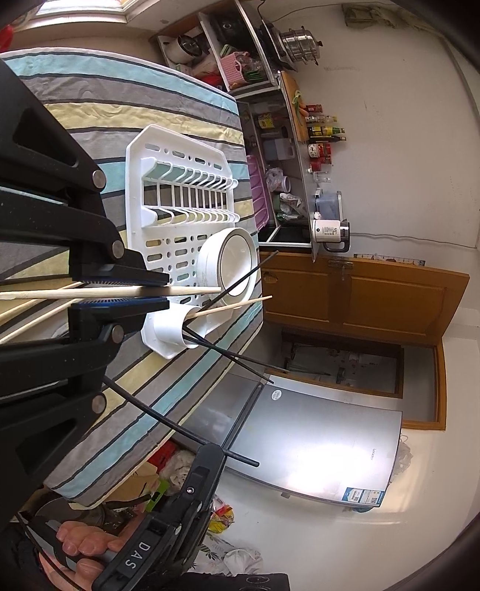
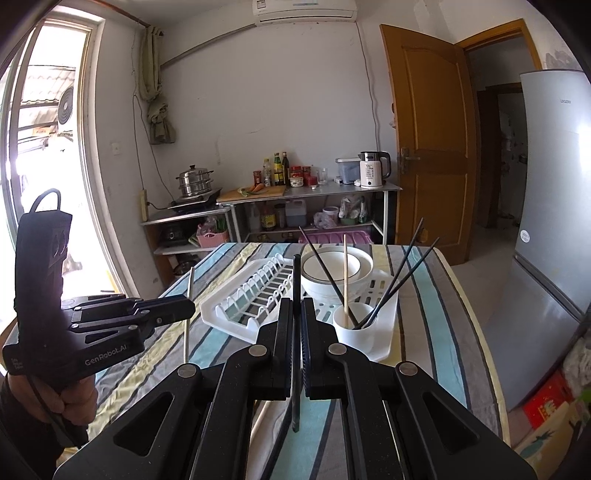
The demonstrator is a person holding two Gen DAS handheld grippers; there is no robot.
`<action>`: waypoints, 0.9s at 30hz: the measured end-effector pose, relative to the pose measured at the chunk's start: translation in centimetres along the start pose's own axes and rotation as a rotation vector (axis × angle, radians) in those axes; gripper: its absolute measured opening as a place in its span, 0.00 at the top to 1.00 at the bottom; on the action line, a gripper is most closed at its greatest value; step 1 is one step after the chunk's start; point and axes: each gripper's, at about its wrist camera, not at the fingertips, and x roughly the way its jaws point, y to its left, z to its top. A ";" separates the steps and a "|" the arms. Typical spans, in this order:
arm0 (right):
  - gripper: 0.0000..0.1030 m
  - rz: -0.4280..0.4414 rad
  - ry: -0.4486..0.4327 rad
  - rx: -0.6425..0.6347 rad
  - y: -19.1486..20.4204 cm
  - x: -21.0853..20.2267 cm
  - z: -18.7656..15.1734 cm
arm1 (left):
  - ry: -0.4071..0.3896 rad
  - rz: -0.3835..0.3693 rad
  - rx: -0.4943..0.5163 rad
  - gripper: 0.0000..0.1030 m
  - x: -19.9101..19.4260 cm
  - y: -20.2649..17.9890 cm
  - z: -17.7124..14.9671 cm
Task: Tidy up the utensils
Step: 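Lift both held chopsticks and carry them above the white cup, then lower both chopsticks into the white cup and open both tools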
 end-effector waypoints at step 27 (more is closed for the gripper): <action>0.96 -0.051 -0.079 0.061 -7.4 3.3 7.6 | -0.073 -0.100 -0.061 0.94 12.4 -1.2 13.0</action>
